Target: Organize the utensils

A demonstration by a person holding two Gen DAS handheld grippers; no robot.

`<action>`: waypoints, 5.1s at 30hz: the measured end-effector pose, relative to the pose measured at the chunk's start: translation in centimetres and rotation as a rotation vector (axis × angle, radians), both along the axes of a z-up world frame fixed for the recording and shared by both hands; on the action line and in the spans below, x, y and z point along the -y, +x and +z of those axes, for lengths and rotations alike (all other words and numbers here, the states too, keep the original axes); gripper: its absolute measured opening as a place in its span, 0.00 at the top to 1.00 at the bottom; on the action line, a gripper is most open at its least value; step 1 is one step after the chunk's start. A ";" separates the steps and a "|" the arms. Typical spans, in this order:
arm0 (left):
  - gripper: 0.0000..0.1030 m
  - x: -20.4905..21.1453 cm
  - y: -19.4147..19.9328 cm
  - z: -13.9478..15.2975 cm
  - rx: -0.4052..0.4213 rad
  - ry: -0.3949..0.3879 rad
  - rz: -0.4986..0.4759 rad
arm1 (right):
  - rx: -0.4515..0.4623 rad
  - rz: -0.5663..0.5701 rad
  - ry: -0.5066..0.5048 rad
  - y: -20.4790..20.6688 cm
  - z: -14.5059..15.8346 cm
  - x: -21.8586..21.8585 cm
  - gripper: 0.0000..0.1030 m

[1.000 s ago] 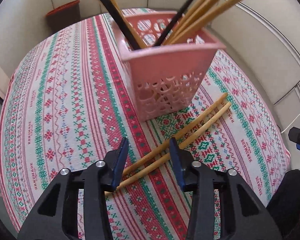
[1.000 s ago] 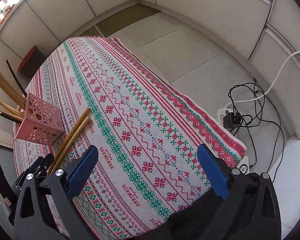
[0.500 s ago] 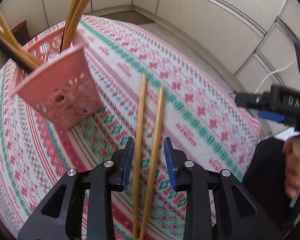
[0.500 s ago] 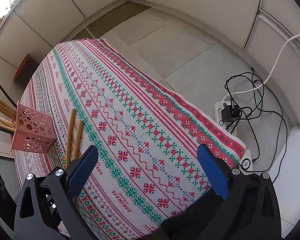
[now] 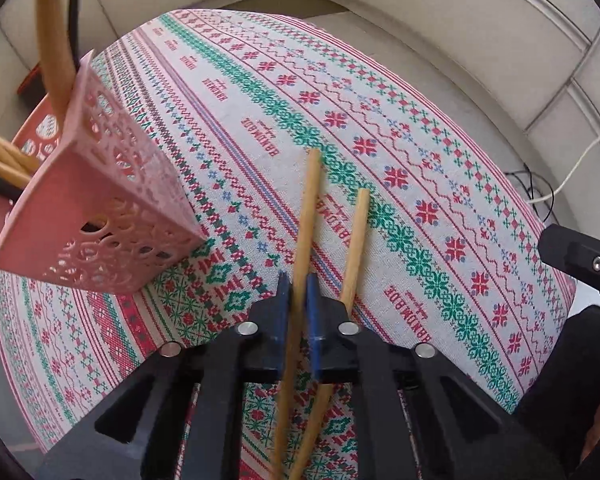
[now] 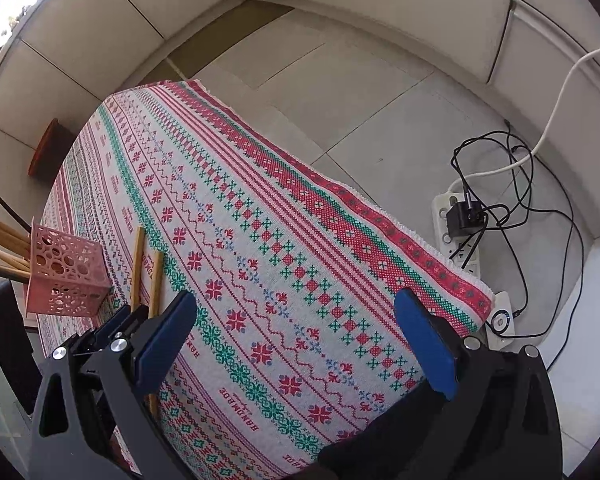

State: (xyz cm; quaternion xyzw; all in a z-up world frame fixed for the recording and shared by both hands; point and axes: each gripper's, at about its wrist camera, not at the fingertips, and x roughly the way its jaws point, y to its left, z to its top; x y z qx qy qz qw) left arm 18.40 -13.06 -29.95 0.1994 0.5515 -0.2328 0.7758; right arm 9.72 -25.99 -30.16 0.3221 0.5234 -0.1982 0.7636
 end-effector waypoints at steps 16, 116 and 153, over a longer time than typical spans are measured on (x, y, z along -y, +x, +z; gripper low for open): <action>0.94 -9.3 -7.5 9.5 0.236 -0.206 0.006 | -0.197 0.188 -0.016 9.1 -1.6 -6.6 0.11; 0.07 -15.5 -10.4 25.3 0.801 -0.317 0.603 | 0.542 0.278 -0.558 0.8 24.6 -14.8 0.07; 0.07 -12.5 -20.8 29.5 0.810 -0.278 0.606 | 0.545 0.166 -0.615 -14.2 28.1 -12.8 0.07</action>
